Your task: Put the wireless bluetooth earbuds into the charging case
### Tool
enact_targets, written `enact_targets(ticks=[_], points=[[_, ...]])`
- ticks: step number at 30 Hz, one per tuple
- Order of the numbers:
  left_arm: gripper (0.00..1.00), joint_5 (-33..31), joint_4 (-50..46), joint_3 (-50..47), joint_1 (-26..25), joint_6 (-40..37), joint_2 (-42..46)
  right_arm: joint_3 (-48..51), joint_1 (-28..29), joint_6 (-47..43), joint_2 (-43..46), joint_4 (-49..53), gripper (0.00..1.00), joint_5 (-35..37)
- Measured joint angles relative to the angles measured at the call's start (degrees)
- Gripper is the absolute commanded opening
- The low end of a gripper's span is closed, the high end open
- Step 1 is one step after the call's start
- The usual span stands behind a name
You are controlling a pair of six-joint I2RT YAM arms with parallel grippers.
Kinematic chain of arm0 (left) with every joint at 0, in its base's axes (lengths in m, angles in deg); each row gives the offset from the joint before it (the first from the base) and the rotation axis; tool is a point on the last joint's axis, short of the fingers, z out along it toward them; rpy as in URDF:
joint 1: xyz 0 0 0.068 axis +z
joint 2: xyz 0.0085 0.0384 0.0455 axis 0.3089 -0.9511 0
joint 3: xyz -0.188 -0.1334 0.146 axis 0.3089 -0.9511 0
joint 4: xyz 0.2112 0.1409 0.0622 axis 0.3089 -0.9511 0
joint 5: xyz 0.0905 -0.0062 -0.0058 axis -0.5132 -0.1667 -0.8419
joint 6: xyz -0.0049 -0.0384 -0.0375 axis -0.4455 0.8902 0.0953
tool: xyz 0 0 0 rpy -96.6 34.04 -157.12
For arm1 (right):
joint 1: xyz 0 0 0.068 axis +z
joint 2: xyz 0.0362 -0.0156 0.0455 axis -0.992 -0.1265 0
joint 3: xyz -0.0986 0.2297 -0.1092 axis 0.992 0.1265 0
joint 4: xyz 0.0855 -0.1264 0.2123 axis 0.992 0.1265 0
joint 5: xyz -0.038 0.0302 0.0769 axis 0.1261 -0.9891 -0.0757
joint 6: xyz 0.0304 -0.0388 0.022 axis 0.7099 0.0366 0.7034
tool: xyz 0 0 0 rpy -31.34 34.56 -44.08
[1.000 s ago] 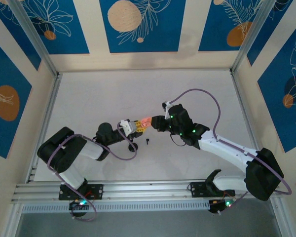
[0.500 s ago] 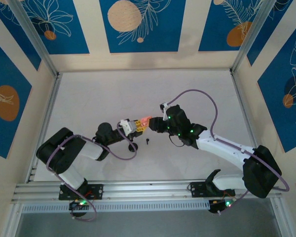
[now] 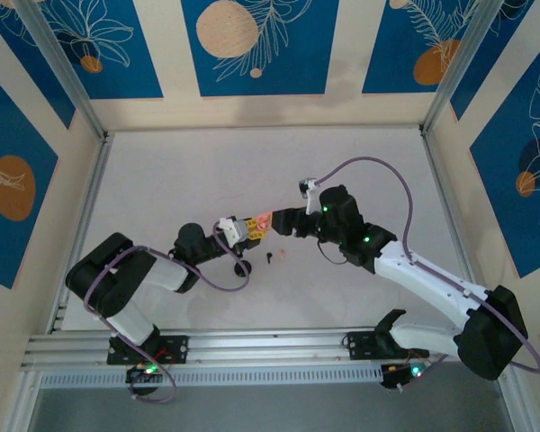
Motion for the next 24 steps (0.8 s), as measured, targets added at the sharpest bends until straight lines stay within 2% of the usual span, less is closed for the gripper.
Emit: enact_targets(ticks=[7,16,20,24], points=[[0.14,-0.7,0.0,0.1,0.0,0.3,0.0,-1.7,-7.8,0.7,-0.7,6.6,0.64,-7.1],[0.14,-5.8,0.0,0.1,0.0,0.8,0.0,-8.9,-9.1,0.0,-12.8,24.0,0.61,-9.7],[0.14,-8.9,0.1,-0.9,0.2,2.0,1.1,-16.3,-8.8,-4.6,-20.0,29.2,0.61,-10.0],[0.14,-11.8,0.2,-3.4,1.4,3.5,3.5,-22.7,-8.2,-14.0,-26.1,31.2,0.6,-11.1]])
